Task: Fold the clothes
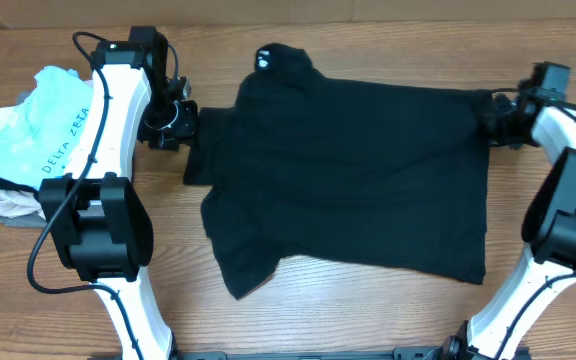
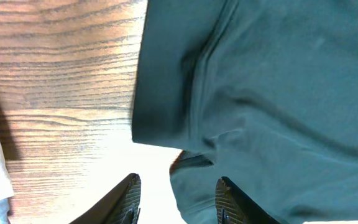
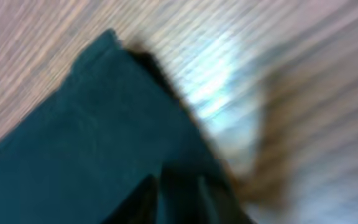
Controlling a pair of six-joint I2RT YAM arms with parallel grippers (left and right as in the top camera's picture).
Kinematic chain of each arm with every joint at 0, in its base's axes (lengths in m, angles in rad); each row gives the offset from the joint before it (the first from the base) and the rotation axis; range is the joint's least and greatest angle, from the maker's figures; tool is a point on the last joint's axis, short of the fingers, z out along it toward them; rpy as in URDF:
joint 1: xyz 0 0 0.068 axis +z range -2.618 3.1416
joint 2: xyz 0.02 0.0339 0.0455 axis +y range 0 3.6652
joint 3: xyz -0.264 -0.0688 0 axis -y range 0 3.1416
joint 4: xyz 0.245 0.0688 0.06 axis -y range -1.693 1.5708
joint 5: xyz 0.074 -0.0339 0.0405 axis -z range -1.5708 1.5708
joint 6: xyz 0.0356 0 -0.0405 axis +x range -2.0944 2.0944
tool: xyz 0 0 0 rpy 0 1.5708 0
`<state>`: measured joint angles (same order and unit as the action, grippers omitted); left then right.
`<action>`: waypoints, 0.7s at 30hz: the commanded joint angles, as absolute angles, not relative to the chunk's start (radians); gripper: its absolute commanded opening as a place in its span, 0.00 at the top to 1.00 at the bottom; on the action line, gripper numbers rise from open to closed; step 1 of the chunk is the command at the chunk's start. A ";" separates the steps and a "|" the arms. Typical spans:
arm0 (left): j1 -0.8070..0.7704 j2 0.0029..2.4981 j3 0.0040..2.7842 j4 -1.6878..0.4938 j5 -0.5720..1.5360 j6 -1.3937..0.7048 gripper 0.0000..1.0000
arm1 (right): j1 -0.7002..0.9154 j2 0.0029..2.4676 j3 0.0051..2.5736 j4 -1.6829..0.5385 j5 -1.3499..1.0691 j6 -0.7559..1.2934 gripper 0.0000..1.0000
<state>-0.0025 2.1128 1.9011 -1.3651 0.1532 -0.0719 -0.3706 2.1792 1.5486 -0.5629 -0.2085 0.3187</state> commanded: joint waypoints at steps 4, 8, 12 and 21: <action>-0.008 2.115 1.967 -1.410 0.155 -0.006 0.59 | -0.416 1.985 1.575 -0.649 -0.488 0.280 0.60; -0.008 2.111 2.062 -1.497 0.162 0.002 0.61 | -0.406 1.883 1.575 -0.783 -0.500 0.281 0.59; -0.008 2.111 2.149 -1.576 0.280 0.032 0.50 | -0.373 1.820 1.575 -0.940 -0.500 0.280 0.60; -0.031 1.986 2.230 -1.690 0.226 -0.045 0.46 | -0.350 1.700 1.575 -1.139 -0.541 0.203 0.60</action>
